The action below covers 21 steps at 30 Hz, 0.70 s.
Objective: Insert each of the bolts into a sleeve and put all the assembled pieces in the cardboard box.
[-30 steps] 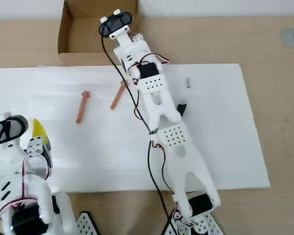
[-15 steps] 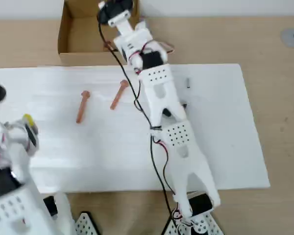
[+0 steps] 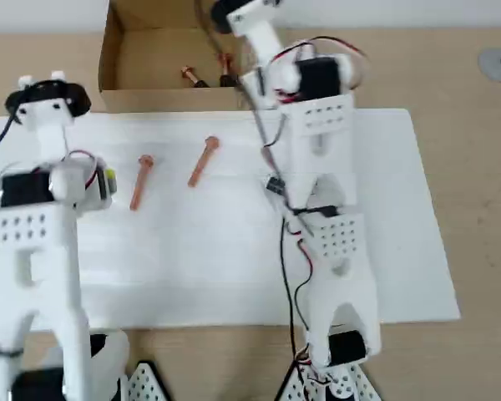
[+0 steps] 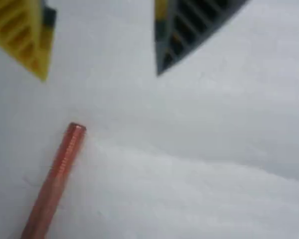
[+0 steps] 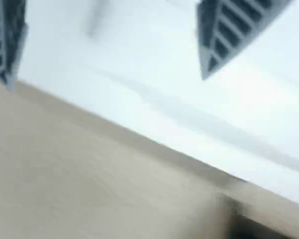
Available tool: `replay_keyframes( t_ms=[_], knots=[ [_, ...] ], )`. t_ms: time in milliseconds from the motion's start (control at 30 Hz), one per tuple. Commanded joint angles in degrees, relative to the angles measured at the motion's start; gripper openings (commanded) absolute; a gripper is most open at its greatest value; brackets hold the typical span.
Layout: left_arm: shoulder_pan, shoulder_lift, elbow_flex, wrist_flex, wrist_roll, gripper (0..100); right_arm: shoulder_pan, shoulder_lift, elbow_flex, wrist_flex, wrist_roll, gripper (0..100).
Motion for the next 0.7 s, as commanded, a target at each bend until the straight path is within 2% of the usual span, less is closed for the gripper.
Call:
replay_keyframes(
  t_ms=[0, 167, 300, 667],
  knots=[
    [1.1, 9.4, -6.9, -1.5, 0.2, 15, 5.2, -8.0, -2.4, 1.0, 0.4, 27.8],
    [0.8, 25.3, -16.6, -1.1, -1.0, 15, 8.7, -11.6, -2.4, 1.1, 0.4, 27.8],
    [1.2, 33.5, -22.9, -0.8, -6.0, 15, 10.2, -13.9, -0.1, 1.1, 0.4, 27.7],
    [2.2, 37.0, -26.7, 1.1, -8.2, 15, 10.4, -22.7, 18.3, 1.0, 0.4, 27.7]
  ],
)
